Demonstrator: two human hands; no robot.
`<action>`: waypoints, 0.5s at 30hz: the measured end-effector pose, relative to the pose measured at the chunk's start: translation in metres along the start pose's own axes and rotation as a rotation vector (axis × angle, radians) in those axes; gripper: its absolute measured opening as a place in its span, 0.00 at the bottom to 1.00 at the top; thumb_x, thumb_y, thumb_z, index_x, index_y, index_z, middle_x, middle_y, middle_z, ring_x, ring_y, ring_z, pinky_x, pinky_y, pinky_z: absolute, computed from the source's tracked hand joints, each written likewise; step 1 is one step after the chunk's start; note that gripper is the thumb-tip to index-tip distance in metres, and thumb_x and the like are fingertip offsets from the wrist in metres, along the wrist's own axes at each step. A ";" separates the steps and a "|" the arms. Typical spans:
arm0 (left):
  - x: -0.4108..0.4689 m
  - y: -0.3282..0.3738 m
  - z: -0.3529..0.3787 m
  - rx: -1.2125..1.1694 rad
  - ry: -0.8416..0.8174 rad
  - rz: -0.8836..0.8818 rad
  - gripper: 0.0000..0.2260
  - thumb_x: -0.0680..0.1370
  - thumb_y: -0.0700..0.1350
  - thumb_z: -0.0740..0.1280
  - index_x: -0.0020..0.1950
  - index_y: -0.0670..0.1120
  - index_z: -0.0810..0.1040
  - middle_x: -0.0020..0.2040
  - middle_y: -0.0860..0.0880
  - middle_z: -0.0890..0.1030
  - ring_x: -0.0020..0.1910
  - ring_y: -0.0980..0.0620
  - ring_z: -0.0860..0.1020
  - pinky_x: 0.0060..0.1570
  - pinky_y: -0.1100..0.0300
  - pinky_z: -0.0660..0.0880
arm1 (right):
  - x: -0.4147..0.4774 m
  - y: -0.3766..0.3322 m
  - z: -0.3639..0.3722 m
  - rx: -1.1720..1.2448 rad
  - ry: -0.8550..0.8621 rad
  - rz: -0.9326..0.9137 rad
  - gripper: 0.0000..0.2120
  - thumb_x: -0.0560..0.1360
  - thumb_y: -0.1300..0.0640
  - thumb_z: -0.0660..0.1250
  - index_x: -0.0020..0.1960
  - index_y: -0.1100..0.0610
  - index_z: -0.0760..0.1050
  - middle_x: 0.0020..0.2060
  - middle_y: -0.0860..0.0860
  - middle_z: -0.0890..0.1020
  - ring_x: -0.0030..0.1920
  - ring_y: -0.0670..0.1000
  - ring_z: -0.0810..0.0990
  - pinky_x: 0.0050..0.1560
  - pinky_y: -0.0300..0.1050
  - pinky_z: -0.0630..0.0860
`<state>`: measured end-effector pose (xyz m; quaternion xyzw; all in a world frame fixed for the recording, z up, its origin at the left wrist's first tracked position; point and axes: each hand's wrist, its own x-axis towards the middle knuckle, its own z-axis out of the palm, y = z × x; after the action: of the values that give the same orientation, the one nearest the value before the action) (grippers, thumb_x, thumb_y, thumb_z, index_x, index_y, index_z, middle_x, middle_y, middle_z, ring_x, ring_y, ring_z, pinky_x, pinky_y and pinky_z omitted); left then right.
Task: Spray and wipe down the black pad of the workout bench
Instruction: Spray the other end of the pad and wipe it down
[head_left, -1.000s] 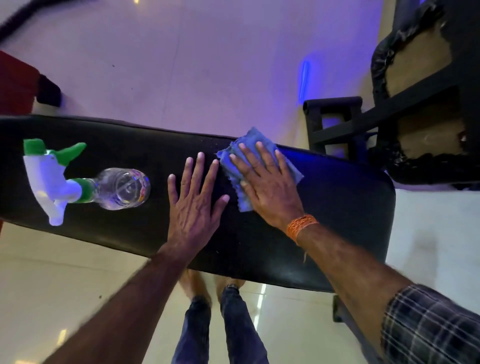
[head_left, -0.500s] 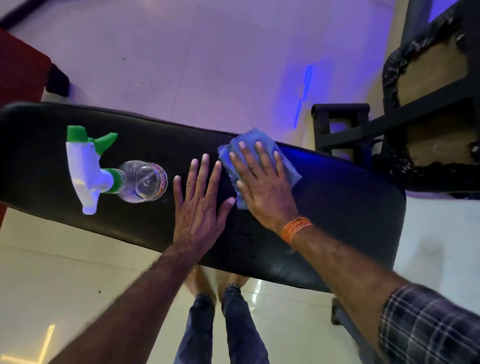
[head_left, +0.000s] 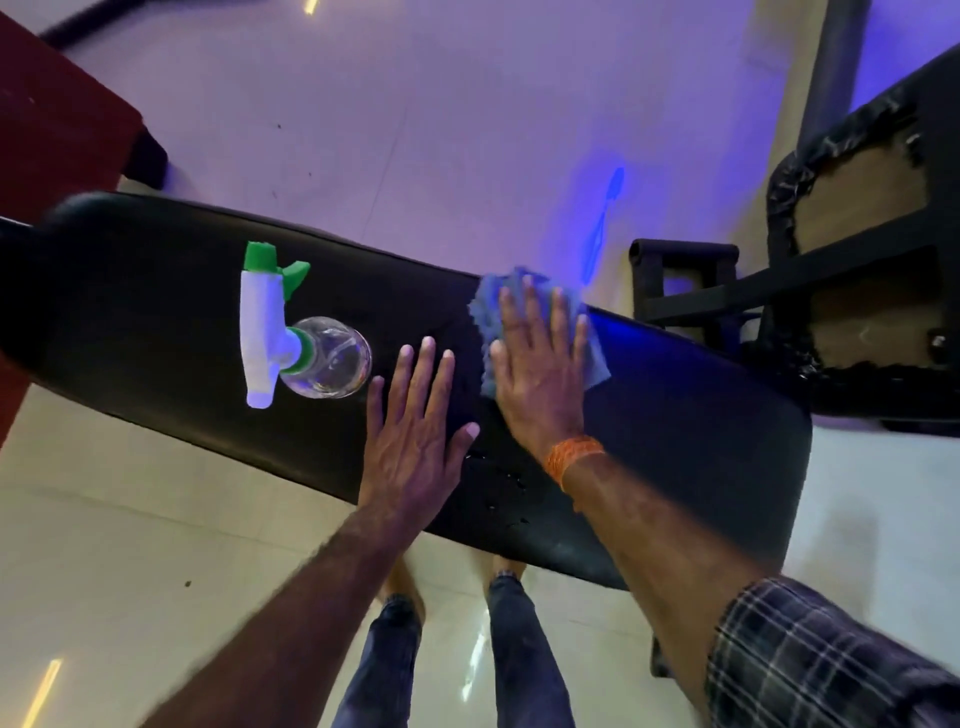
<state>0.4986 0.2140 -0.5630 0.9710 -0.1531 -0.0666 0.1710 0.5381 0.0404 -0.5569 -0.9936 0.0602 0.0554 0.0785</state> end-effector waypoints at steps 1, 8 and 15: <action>-0.002 0.001 0.001 0.002 0.016 -0.010 0.32 0.84 0.59 0.58 0.84 0.45 0.58 0.85 0.45 0.55 0.85 0.45 0.52 0.80 0.40 0.52 | -0.001 -0.001 0.000 -0.022 -0.039 -0.194 0.28 0.85 0.49 0.51 0.85 0.49 0.53 0.84 0.50 0.55 0.84 0.60 0.51 0.82 0.66 0.48; -0.022 0.019 0.004 0.030 0.037 -0.163 0.33 0.84 0.61 0.55 0.84 0.44 0.57 0.85 0.45 0.55 0.85 0.46 0.50 0.81 0.40 0.51 | 0.024 0.013 -0.005 0.077 -0.088 -0.224 0.28 0.85 0.48 0.50 0.84 0.49 0.57 0.84 0.50 0.56 0.84 0.59 0.52 0.81 0.61 0.44; -0.027 0.028 0.005 0.064 0.055 -0.263 0.34 0.83 0.61 0.57 0.84 0.44 0.59 0.85 0.46 0.57 0.85 0.46 0.53 0.80 0.39 0.55 | 0.037 0.043 -0.019 0.012 -0.185 -0.526 0.27 0.85 0.46 0.48 0.84 0.46 0.53 0.85 0.47 0.52 0.84 0.57 0.48 0.82 0.63 0.48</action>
<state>0.4649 0.1960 -0.5555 0.9891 -0.0219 -0.0571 0.1338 0.5709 -0.0087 -0.5496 -0.9653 -0.2068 0.1232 0.1014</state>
